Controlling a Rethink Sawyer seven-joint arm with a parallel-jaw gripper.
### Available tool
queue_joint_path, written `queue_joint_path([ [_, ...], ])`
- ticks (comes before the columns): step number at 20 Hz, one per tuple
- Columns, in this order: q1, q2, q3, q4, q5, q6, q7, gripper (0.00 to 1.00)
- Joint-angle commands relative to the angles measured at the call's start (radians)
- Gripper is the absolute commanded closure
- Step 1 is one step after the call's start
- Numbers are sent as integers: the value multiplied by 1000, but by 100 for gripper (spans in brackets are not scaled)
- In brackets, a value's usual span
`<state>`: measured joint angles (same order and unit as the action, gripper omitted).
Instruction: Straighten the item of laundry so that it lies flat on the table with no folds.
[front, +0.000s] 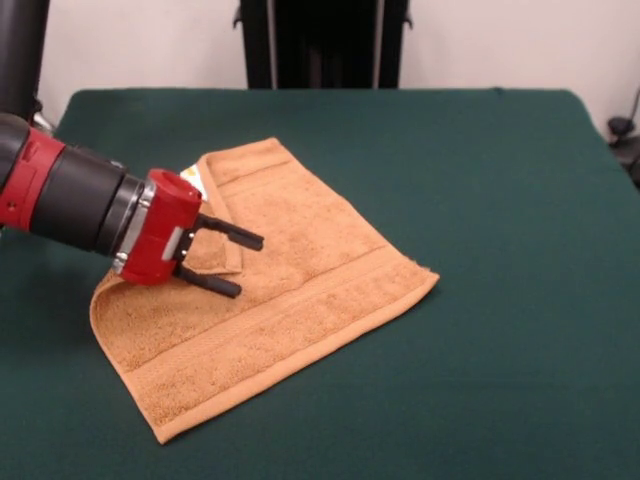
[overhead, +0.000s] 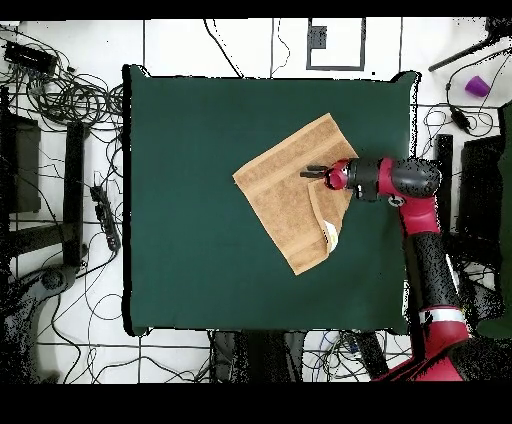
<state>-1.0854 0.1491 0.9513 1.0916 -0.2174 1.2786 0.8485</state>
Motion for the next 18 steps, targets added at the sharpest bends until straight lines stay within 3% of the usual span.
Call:
queue_joint_path([
  [1,24,-35,-22,41,-26,93,-195,0],
  [5,-9,-87,-51,82,-44,136,-181,0],
  [15,-63,-175,-93,68,-108,285,-247,0],
  [18,-90,-179,-79,114,-128,246,-236,0],
])
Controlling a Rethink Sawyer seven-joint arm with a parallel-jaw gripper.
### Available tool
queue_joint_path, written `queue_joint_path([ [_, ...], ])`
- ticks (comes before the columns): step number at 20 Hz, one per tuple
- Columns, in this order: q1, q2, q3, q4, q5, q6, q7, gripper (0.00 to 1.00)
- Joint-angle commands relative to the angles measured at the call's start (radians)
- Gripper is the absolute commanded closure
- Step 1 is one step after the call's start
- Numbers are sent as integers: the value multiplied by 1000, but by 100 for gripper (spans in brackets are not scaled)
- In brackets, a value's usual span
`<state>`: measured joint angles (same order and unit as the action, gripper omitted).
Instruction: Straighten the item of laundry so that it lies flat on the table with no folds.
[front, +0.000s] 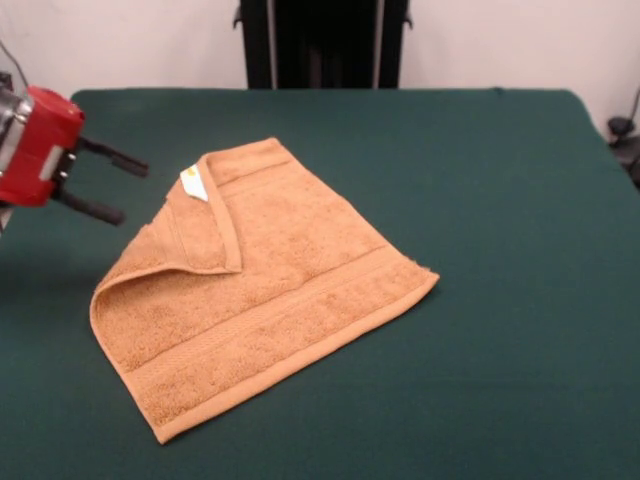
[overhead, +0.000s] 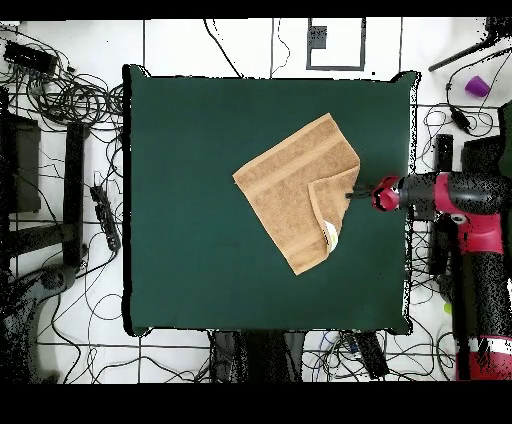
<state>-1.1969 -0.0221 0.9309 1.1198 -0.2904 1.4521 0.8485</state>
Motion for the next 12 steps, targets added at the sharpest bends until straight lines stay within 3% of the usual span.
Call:
queue_joint_path([
  [1,14,7,-50,101,-53,45,-227,0],
  [5,25,72,-17,100,-44,-50,-212,0],
  [12,29,170,14,57,-12,-76,-261,0],
])
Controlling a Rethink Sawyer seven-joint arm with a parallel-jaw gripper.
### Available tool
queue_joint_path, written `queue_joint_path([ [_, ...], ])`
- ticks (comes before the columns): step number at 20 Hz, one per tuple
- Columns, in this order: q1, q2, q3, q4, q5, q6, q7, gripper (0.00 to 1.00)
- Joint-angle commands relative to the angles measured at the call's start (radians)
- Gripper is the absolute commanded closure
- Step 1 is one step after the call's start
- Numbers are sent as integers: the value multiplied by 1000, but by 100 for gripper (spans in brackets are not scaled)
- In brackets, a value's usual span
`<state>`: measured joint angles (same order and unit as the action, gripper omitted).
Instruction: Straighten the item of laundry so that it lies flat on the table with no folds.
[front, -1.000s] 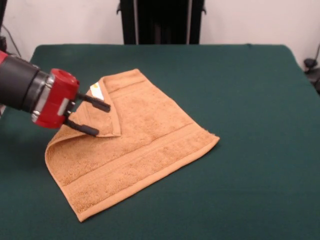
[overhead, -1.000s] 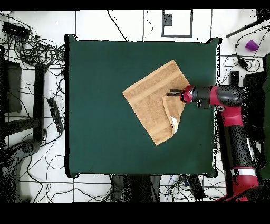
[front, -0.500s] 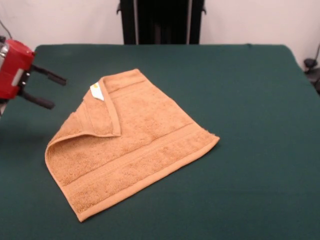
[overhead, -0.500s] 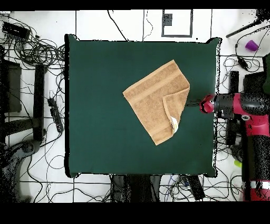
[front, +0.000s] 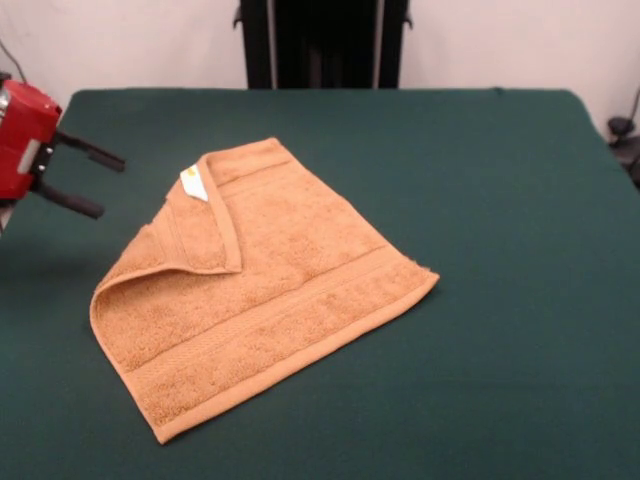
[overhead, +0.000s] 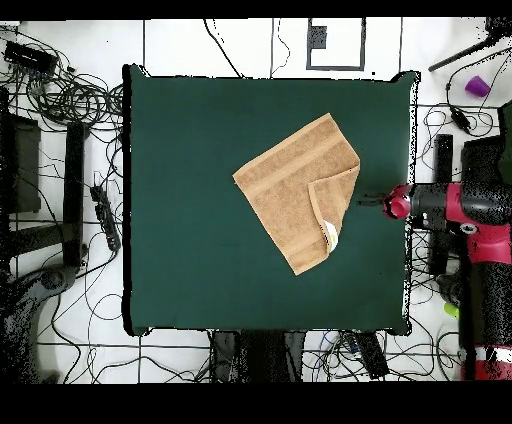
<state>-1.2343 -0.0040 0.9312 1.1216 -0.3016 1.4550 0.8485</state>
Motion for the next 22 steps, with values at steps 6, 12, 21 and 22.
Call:
queue_joint_path([
  [6,38,165,28,120,1,-161,-208,0],
  [12,25,174,28,137,-4,-188,-213,0],
  [21,50,178,37,102,3,-172,-214,0],
  [22,52,177,38,101,3,-172,-212,0],
])
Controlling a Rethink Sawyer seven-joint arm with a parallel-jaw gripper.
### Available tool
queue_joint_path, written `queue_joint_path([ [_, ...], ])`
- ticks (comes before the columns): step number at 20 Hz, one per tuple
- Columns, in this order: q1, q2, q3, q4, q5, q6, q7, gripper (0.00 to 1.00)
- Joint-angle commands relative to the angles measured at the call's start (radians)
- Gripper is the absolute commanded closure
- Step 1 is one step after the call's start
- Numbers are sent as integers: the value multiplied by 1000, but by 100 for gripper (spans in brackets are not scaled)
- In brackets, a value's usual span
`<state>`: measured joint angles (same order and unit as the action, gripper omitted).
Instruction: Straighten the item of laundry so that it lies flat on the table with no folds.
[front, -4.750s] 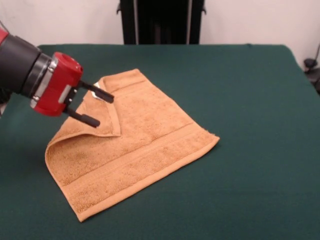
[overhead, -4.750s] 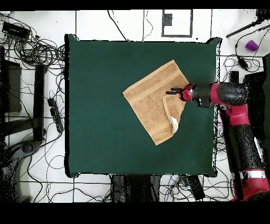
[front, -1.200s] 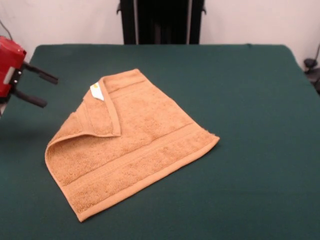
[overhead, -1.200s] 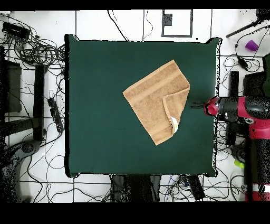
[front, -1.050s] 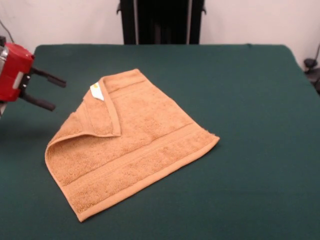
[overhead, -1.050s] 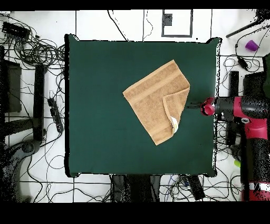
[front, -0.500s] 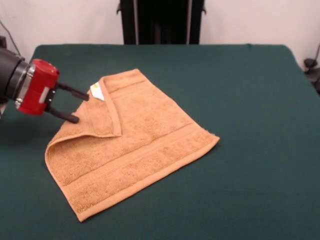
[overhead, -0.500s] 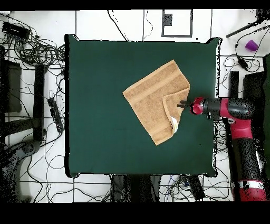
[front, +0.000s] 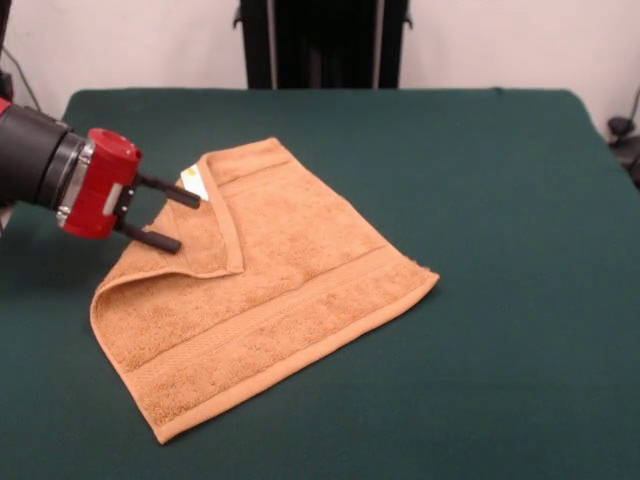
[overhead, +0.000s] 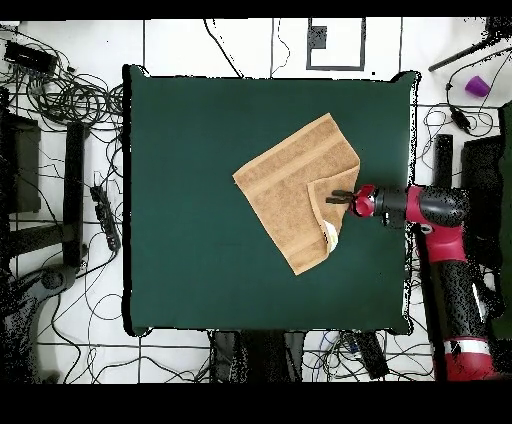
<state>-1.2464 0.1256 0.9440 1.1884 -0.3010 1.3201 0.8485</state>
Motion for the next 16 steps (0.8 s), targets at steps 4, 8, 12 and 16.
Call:
queue_joint_path([
  [4,70,40,32,38,0,-44,-191,0],
  [8,75,-1,48,85,4,-81,-121,0],
  [12,101,-65,69,131,20,-132,-7,0],
  [16,138,-95,66,103,44,-115,25,0],
])
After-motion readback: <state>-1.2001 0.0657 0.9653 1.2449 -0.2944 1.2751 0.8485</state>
